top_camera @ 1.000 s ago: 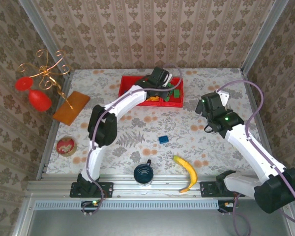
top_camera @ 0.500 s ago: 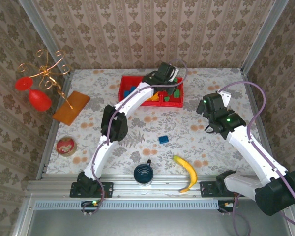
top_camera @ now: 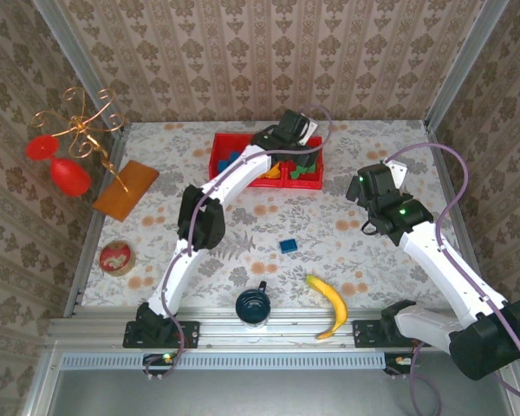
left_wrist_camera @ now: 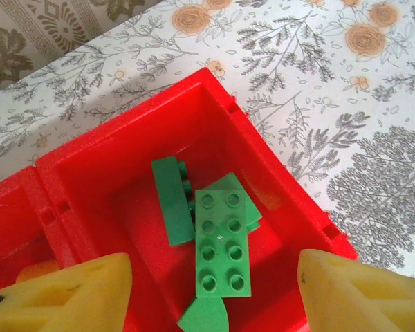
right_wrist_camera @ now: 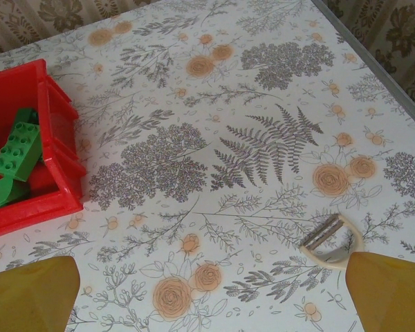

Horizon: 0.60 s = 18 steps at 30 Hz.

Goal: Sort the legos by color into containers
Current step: Place the lego in the container, then pick up the lego from the center of the table.

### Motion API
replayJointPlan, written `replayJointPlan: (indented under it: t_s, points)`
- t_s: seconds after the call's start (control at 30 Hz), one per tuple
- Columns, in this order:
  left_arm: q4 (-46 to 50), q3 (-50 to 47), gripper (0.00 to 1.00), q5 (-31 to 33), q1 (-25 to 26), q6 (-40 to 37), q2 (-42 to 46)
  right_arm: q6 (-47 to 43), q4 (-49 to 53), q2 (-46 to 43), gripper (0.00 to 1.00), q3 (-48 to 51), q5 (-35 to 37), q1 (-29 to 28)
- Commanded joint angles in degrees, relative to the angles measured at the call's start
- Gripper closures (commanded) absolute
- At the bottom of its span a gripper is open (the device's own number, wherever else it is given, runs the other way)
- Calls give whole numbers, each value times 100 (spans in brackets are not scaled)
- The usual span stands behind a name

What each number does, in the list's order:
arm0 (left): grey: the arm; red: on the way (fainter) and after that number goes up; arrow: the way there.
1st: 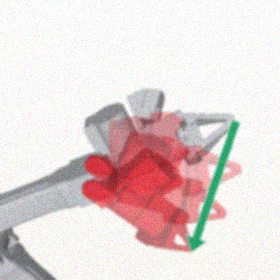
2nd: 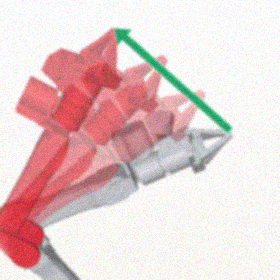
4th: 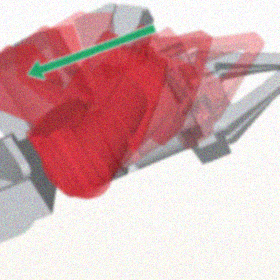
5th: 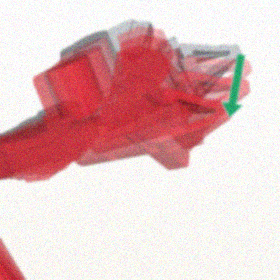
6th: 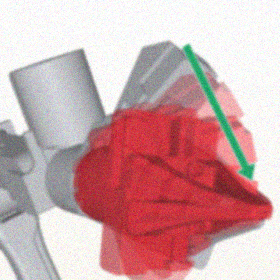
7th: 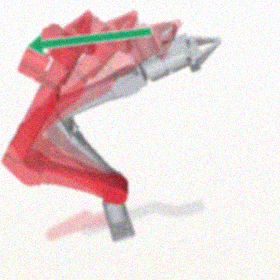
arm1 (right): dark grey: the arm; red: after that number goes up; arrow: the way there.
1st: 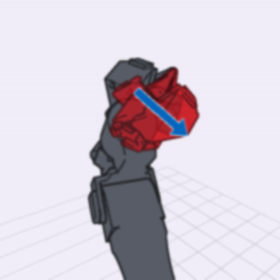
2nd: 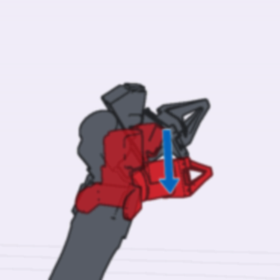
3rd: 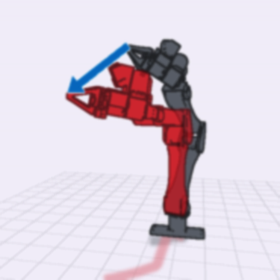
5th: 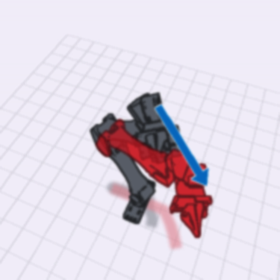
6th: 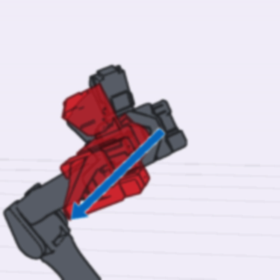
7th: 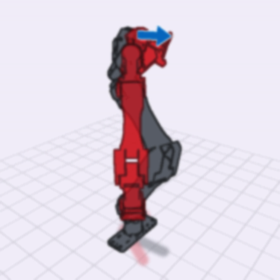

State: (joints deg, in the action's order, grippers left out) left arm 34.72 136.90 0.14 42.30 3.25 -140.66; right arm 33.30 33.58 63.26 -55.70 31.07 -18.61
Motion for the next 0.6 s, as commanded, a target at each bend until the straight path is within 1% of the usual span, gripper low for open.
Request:
replayJointPlan:
  t_s: [0.0, 0.13, 0.27, 0.3, 0.37, 0.47, 0.57]
  points:
    - [82, -493, 31, -146, 93, -133, 930, 95, 162, -16, 0, -107, -15, 28]
    - [-141, -1642, 23, -430, 102, -128, 1727, 98, 225, -34, 0, -73, -35, 31]
    - [-672, -3269, 15, -669, 128, -250, 2696, 115, 289, -86, 0, -51, -31, 30]
    - [-878, -3748, 11, -728, 145, -307, 2972, 124, 302, -101, 0, -31, -40, 32]
    - [-1277, -4585, 5, -779, 202, -426, 3443, 141, 302, -145, 0, -3, -39, 33]
    - [-1822, -5701, 2, -713, 319, -586, 4063, 175, 272, -209, 0, 74, -46, 26]
    - [-2354, -6610, 2, -758, 438, -689, 4493, 192, 245, -212, 0, 120, -52, 31]
